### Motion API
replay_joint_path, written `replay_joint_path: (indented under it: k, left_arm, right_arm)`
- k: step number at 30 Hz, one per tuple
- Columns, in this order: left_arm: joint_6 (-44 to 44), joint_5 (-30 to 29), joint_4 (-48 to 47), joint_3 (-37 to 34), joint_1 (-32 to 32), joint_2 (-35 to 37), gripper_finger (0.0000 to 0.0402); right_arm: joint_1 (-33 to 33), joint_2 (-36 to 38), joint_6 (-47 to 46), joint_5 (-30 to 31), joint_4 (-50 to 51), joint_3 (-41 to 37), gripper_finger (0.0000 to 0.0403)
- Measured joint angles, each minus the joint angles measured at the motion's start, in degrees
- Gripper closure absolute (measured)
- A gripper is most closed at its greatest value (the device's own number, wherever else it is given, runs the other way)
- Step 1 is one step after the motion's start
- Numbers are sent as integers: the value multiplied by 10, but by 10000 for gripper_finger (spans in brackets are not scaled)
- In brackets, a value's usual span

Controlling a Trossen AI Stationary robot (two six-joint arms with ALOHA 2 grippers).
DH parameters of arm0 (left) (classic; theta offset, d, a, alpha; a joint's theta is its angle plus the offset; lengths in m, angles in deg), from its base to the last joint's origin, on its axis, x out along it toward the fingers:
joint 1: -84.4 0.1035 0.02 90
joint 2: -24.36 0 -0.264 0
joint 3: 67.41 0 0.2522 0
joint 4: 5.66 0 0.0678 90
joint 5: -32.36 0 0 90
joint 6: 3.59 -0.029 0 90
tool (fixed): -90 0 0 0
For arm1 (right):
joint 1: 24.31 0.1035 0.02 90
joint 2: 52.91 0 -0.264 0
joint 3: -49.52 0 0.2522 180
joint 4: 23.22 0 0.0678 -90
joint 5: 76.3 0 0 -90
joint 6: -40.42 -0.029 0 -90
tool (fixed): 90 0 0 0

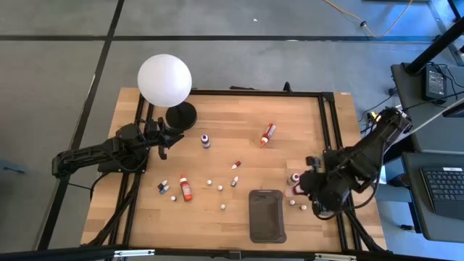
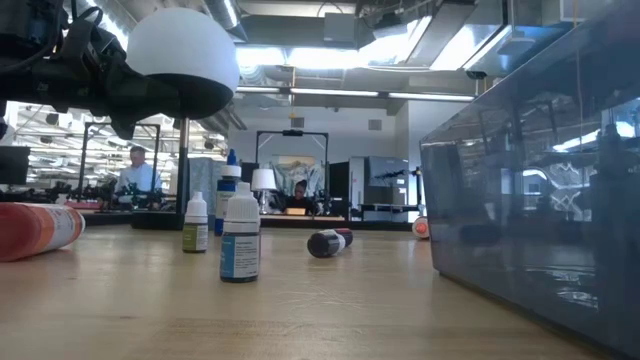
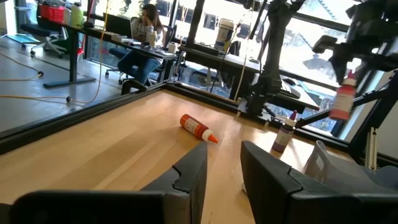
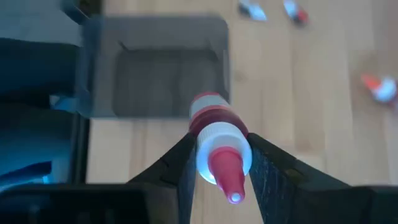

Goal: Pick & Place food coloring
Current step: Put the large pink food coloring bottle into the black bin

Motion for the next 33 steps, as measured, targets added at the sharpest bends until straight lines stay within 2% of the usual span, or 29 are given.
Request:
replay_joint_path:
  k: [4, 12, 21, 26, 33]
  left_arm:
    - [0, 0, 0, 0, 0, 0, 308]
    - [0, 0, 0, 0, 0, 0, 309]
    - [0, 0, 0, 0, 0, 0, 307]
    - [0, 0, 0, 0, 0, 0, 307]
    - [0, 0, 0, 0, 0, 0, 309]
  right_arm:
    - [-30, -24, 93, -40, -55, 0, 274]
    - [-83, -103, 224, -117, -90, 14, 274]
    - [-103, -195, 323, -119, -79, 110, 274]
    - [-107, -230, 319, -119, -27, 125, 274]
    - [-105, -252, 291, -118, -18, 123, 274]
